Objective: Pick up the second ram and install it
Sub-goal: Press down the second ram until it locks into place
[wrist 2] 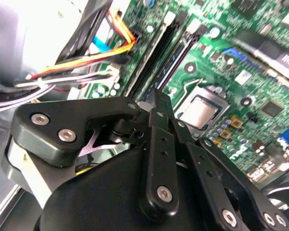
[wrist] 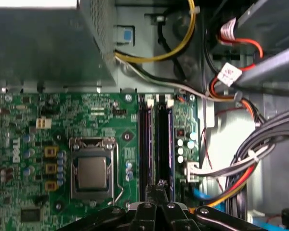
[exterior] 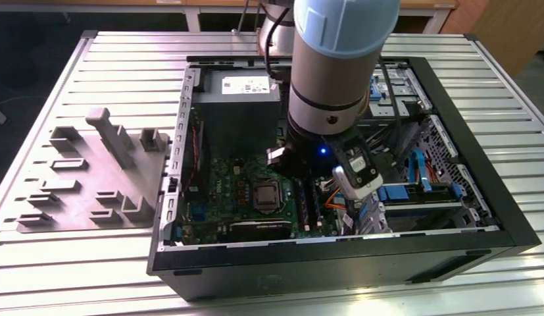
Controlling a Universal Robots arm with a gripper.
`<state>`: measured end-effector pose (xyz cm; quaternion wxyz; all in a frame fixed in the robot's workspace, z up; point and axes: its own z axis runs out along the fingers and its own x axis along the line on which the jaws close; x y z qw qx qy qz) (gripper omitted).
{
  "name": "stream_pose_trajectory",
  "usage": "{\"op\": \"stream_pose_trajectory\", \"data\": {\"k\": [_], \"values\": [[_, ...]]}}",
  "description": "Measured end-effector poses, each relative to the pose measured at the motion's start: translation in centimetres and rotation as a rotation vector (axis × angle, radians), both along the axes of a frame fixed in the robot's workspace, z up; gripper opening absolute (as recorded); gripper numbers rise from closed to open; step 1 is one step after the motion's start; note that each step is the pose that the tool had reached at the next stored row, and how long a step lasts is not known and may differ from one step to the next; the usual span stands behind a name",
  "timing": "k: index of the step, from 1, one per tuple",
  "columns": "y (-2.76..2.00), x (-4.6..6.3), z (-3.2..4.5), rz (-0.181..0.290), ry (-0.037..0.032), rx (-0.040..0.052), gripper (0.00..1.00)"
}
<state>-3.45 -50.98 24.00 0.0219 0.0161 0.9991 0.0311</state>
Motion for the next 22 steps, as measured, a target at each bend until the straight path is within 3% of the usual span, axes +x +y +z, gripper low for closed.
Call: {"op": "stream_pose_trajectory", "data": {"k": [5,9,10,15,22], "values": [[-0.8,0.0,-0.01,0.0,0.0,-0.0002,0.1],[-1.11,0.0,-0.02,-0.004,0.0,-0.0063,0.1],[-1.13,0.0,-0.03,-0.008,0.0,-0.0088,0.1],[-1.33,0.0,-0.05,-0.019,-0.0002,-0.0406,0.1],[-2.01,0.0,-0.13,-0.024,-0.0001,-0.0462,0.1]]}}
